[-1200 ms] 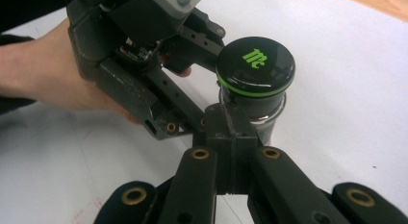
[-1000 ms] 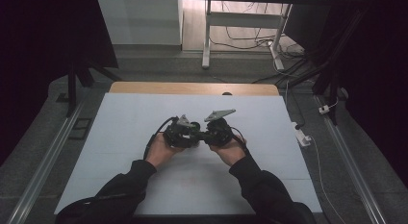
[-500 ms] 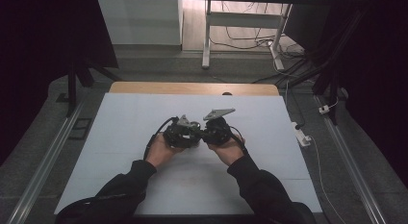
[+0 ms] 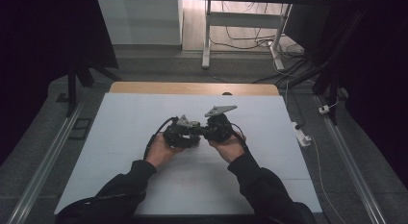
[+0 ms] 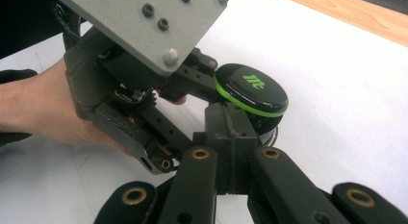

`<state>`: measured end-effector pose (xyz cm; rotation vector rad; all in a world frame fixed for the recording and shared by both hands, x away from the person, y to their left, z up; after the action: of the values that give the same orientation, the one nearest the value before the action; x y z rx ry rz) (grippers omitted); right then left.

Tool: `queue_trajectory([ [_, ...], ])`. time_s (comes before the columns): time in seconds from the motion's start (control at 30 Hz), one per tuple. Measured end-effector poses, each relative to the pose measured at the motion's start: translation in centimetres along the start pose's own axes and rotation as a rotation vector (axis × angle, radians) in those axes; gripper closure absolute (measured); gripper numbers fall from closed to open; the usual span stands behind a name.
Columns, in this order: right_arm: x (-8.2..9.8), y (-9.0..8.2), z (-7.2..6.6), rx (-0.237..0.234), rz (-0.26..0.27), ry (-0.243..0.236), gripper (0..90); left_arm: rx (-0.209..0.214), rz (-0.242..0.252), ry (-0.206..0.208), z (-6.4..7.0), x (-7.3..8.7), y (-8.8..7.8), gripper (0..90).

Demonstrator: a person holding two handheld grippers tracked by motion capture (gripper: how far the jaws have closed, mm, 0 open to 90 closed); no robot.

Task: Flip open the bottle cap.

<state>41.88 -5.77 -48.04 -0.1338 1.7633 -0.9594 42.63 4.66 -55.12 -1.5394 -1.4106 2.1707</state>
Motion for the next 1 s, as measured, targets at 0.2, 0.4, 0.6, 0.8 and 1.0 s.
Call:
queue_trajectory([
  [0.2, -0.4, -0.1, 0.3, 0.012, 0.006, -0.004, 90.0, 0.001, -0.006, 0.009, -0.1, 0.1, 0.0, 53.8],
  [0.4, -0.7, -0.1, 0.9, 0.02, 0.019, 0.001, 90.0, 0.001, -0.003, 0.007, -0.1, 0.1, 0.0, 53.8],
  [0.6, -1.1, -0.1, 1.2, 0.028, 0.027, 0.005, 90.0, 0.0, -0.001, 0.006, 0.0, 0.1, 0.0, 53.8],
  [0.8, -1.5, 0.0, 1.9, 0.043, 0.039, 0.016, 90.0, -0.001, -0.001, 0.006, 0.0, 0.1, 0.0, 53.8],
  [1.0, -1.5, 0.2, 3.0, 0.053, 0.04, 0.044, 90.0, -0.002, 0.0, 0.005, 0.0, 0.1, 0.0, 53.8],
])
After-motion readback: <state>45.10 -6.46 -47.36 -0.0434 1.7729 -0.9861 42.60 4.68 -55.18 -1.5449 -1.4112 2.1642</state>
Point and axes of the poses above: each handheld gripper's, and its own axes: y roughly forward along the jaws, x roughly out of its underside, z roughly to its right, the point moved 6 cm from there along y, roughly forward along the jaws, and after that the axes turned 3 degrees about -z, right-handed, at the moved point
